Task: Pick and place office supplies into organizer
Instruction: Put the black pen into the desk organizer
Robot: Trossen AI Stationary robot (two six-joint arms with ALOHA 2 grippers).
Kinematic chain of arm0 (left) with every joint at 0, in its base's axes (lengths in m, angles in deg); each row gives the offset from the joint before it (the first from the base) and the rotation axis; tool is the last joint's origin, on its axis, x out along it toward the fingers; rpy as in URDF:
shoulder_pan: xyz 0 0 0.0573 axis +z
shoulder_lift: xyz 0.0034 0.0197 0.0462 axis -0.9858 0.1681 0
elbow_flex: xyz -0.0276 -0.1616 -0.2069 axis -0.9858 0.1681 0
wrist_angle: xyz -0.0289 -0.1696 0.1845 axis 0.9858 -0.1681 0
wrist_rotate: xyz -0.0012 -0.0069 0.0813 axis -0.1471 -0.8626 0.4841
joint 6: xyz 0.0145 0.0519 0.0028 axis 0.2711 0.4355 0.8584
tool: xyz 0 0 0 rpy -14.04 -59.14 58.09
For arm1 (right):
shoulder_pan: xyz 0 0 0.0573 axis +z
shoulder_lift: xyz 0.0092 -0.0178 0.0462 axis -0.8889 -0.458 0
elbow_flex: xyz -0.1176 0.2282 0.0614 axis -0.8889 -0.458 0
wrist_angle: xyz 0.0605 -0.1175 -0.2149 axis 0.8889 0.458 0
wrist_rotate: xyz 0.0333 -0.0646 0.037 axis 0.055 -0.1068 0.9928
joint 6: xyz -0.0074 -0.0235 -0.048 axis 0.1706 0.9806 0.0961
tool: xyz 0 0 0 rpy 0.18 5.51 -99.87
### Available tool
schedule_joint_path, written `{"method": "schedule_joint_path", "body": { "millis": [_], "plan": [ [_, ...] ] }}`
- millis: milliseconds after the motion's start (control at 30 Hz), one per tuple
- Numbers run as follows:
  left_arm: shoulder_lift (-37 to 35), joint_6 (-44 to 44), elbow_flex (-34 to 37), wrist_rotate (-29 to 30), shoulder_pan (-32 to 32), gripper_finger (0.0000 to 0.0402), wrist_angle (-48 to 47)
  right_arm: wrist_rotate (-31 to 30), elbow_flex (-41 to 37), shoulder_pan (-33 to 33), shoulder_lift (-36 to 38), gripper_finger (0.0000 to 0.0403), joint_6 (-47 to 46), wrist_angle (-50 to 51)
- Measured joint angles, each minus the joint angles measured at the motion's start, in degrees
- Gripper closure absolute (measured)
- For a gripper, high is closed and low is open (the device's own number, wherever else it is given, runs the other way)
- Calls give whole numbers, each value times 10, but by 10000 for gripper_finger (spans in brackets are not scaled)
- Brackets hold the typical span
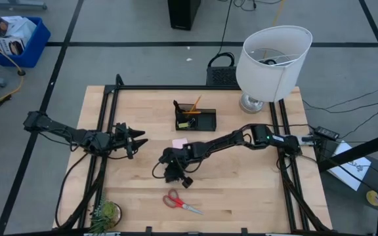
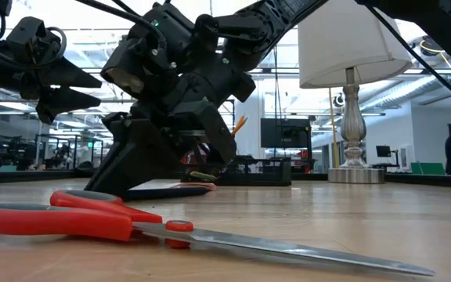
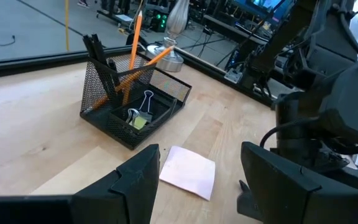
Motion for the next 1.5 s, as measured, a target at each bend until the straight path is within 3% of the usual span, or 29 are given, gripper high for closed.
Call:
{"method": "schedule_joint_path", "body": {
  "millis": [633, 1067, 1300, 1433, 1500],
  "plan": [
    [0, -20, 0, -21, 0, 172, 0, -9, -2, -25, -1, 385, -90, -145],
    [0, -27, 0, -31, -1, 172, -1, 25, -12, -66, 73, 386, -115, -140],
    [0, -27, 0, -32, -1, 172, 1, 9, -152, -94, 180, 386, -120, -252],
    [0, -27, 0, -28, -1, 172, 8, 0, -275, -120, 246, 386, -140, -451],
    [0, -27, 0, -19, -1, 172, 13, -40, -333, -130, 271, 386, -130, -566]
  ]
}}
